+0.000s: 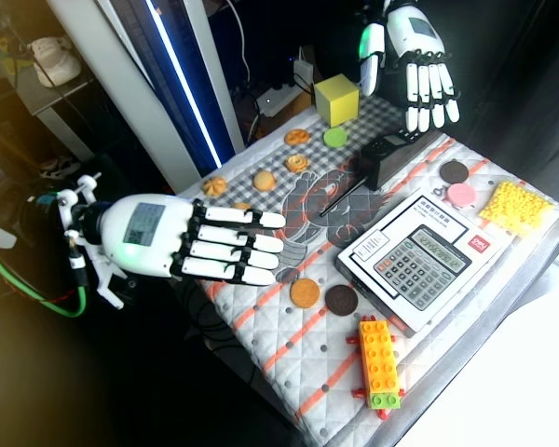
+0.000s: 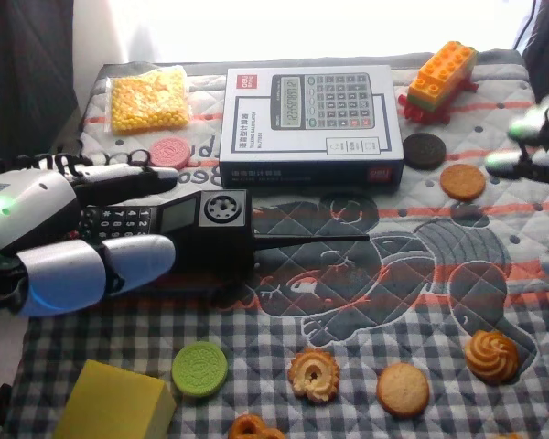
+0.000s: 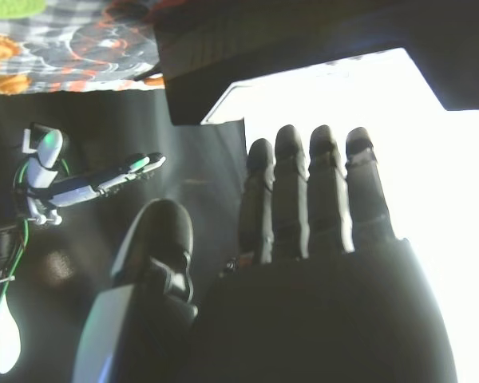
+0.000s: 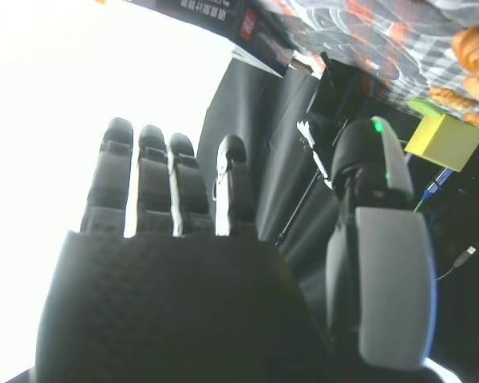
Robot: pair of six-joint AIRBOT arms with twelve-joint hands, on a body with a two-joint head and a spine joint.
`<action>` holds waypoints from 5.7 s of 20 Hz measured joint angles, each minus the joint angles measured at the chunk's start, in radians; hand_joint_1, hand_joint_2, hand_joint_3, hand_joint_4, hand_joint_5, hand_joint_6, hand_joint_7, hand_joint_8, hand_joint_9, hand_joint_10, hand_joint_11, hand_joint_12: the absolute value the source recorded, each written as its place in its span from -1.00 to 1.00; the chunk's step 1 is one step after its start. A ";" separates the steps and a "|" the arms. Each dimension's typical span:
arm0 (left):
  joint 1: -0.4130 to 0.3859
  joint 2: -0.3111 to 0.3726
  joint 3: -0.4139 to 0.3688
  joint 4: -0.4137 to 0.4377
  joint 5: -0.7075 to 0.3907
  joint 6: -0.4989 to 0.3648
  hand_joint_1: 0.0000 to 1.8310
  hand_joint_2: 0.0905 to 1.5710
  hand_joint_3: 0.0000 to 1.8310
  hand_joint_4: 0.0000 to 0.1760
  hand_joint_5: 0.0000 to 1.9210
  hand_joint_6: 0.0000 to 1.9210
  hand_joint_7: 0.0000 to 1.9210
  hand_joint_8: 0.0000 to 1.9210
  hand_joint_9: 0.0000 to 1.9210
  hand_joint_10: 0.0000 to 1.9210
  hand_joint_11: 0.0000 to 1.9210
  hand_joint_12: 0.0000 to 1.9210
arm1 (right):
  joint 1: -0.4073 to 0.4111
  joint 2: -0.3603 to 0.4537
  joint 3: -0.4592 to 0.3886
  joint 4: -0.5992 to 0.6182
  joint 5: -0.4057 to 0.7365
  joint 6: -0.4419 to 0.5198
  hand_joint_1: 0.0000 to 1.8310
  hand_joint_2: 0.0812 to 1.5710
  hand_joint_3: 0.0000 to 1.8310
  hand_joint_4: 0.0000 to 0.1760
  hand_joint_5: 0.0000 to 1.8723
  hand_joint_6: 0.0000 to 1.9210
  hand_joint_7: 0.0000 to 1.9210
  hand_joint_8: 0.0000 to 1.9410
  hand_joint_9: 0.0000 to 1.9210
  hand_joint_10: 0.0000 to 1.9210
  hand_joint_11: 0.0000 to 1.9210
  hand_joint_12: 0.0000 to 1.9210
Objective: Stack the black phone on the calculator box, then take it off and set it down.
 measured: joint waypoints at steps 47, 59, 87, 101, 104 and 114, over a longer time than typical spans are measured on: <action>-0.562 -0.219 0.362 0.245 0.422 -0.210 0.34 0.37 -1.00 -0.83 0.03 -0.03 0.05 0.09 -0.10 0.07 -0.32 0.46 | -0.001 -0.027 0.006 -0.009 -0.008 0.000 -0.74 0.73 -1.00 -0.08 -0.54 -1.00 -0.49 -1.00 -0.51 -1.00 -0.78 -0.33; -0.699 -0.576 0.701 0.298 0.707 -0.207 0.37 0.34 -1.00 -1.00 0.08 -0.21 0.11 0.08 -0.03 0.18 -0.21 0.65 | 0.036 -0.066 0.035 -0.042 -0.020 0.000 -0.70 0.73 -1.00 -0.41 -0.51 -1.00 -0.47 -1.00 -0.48 -1.00 -0.74 -0.32; -0.563 -0.312 0.408 0.205 0.378 -0.212 -0.18 0.01 -1.00 1.00 -0.94 -0.99 -0.94 -0.99 -0.99 -1.00 -0.98 -0.99 | 0.036 -0.072 0.038 -0.043 -0.030 0.038 -0.70 0.67 -1.00 -0.55 -0.49 -1.00 -0.48 -1.00 -0.57 -1.00 -0.83 -0.39; 0.040 -0.015 0.055 0.010 -0.238 -0.418 -0.24 0.06 -0.98 0.84 -1.00 -1.00 -1.00 -1.00 -1.00 -1.00 -1.00 -1.00 | 0.230 -0.084 0.053 -0.039 0.105 0.005 -0.26 0.48 -1.00 0.21 -0.46 -1.00 -0.48 -1.00 -0.47 -1.00 -0.58 -0.61; 0.094 -0.017 0.043 -0.013 -0.248 -0.431 -0.22 0.05 -0.98 1.00 -1.00 -1.00 -1.00 -1.00 -1.00 -1.00 -1.00 -1.00 | 0.346 -0.149 0.117 -0.057 0.023 0.003 -0.34 0.48 -1.00 0.20 -0.48 -1.00 -0.52 -1.00 -0.55 -1.00 -0.70 -0.67; 0.104 -0.032 0.072 -0.019 -0.231 -0.504 -0.20 0.04 -1.00 0.69 -1.00 -1.00 -1.00 -1.00 -1.00 -1.00 -1.00 -1.00 | 0.597 -0.356 0.309 -0.122 -0.287 0.002 -0.21 0.15 -1.00 0.94 -0.61 -1.00 -0.61 -1.00 -0.55 -1.00 -0.95 0.19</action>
